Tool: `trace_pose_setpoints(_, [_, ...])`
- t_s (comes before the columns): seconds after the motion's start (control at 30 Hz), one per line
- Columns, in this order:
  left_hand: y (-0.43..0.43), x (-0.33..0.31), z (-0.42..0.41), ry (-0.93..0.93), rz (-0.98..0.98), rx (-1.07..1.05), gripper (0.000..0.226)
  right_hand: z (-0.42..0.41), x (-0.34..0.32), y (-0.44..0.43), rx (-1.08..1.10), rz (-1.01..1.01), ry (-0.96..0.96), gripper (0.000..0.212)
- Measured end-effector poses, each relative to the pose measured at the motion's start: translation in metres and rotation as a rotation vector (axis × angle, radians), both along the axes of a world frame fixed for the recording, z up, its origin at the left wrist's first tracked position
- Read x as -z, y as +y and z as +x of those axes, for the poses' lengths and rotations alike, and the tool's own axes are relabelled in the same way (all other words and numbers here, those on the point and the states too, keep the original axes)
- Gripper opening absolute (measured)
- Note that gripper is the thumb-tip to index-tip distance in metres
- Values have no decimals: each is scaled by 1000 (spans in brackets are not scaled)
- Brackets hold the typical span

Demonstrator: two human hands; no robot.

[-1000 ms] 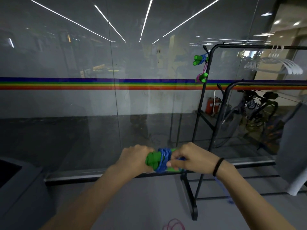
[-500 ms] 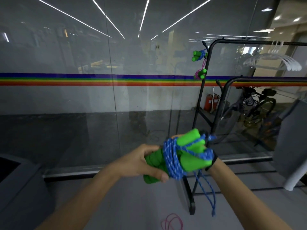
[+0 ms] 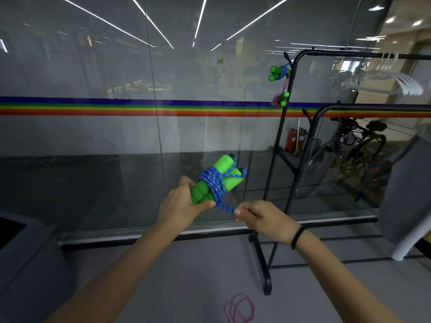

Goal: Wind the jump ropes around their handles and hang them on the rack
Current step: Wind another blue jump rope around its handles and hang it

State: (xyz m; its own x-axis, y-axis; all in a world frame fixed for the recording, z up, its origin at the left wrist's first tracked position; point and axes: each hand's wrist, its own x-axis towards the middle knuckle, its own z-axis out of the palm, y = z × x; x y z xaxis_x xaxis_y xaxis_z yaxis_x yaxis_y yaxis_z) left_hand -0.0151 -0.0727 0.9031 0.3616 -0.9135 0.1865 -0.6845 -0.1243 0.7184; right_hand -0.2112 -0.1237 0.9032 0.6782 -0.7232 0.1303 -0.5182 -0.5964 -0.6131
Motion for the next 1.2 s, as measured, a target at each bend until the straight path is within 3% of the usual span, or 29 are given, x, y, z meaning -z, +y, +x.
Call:
trace_pose_setpoints(0.17, [3, -2, -10, -630, 188, 136, 59, 4, -13, 6, -60, -217, 328, 23])
trace_pose_setpoints(0.3, [3, -5, -16, -849, 285, 385, 41, 8, -29, 9, -123, -334, 438, 25])
trace_pose_setpoints(0.37, [6, -5, -17, -859, 346, 556, 36, 8, -40, 6, -187, -326, 408, 24])
trace_pose_setpoints(0.5, [12, 0, -11, -450, 342, 877, 31, 3, -51, -13, -295, -99, 215, 10])
trace_pose_setpoints(0.63, [26, -11, -9, 115, 240, 933, 33, -9, -44, -22, -313, 220, -110, 3])
trace_pose_setpoints(0.73, [30, -13, -17, 495, 110, 942, 35, -11, -29, -19, -61, 437, -380, 50])
trace_pose_setpoints(0.77, [30, -11, -20, 654, 71, 929, 33, -8, -23, -17, -27, 439, -454, 56])
trace_pose_setpoints(0.87, [28, -8, -28, 1022, 9, 785, 44, 7, -14, -16, -168, 352, -497, 27])
trace_pose_setpoints(0.93, [26, -8, -32, 1140, -2, 641, 51, 12, -13, -16, -78, 369, -483, 37])
trace_pose_setpoints(1.03, [27, -11, -37, 1220, -6, 438, 39, 11, -9, -14, -21, 289, -451, 34])
trace_pose_setpoints(1.13, [26, -15, -41, 1183, 0, 308, 41, 16, -13, -8, 90, 4, -274, 38])
trace_pose_setpoints(1.2, [25, -16, -43, 1138, -21, 235, 29, 18, -17, -2, 135, -167, -163, 42])
